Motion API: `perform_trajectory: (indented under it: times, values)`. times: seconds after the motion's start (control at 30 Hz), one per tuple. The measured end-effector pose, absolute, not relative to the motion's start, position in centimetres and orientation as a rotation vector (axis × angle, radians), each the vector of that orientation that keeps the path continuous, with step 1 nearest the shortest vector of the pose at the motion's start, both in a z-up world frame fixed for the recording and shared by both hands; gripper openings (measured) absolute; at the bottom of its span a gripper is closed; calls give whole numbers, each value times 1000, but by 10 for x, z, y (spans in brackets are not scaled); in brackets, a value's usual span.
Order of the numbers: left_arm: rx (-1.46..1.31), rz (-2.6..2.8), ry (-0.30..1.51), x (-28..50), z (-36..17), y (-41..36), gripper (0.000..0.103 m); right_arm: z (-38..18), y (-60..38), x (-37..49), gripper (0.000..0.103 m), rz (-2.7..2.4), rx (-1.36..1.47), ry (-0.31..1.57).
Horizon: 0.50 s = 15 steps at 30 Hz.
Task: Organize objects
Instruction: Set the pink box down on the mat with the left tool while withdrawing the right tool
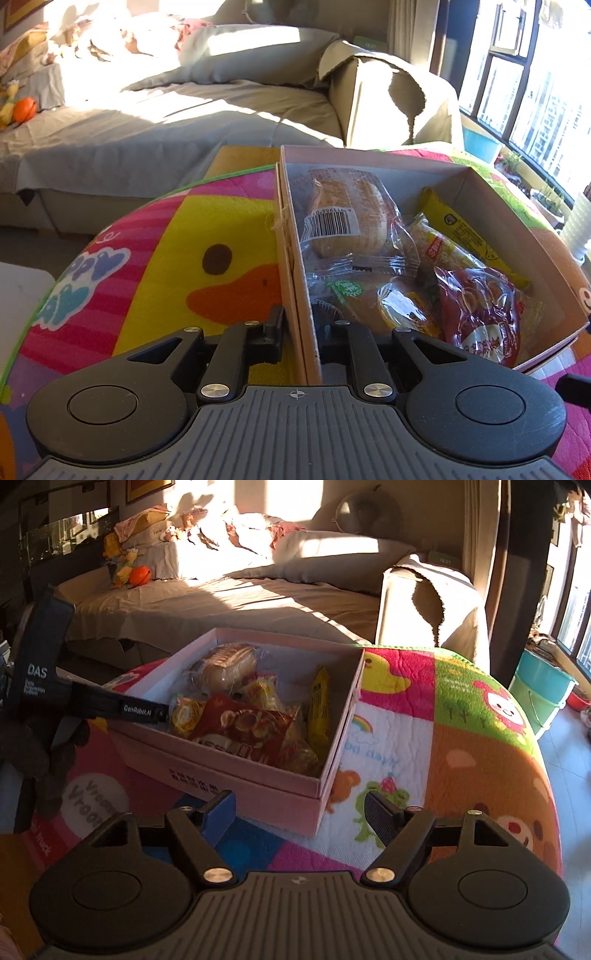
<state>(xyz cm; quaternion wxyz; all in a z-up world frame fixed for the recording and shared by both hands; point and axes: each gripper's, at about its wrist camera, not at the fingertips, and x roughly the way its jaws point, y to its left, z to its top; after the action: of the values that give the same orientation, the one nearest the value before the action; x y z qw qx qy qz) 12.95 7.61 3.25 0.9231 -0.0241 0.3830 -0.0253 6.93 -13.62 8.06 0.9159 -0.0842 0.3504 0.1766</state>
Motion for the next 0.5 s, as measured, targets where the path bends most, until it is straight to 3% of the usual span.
perform_trajectory:
  times: [0.23, 0.43, 0.5]
  values:
    - [-12, -161, 732, 209, 27, 27, 20, 57, -157, 127, 72, 189, -107, 695]
    - [152, -101, 651, 237, 29, 29, 49, 45, -159, 156, 72, 115, -109, 650]
    - [174, -78, 646, 242, 28, 29, 50, 41, -156, 158, 72, 100, -132, 646]
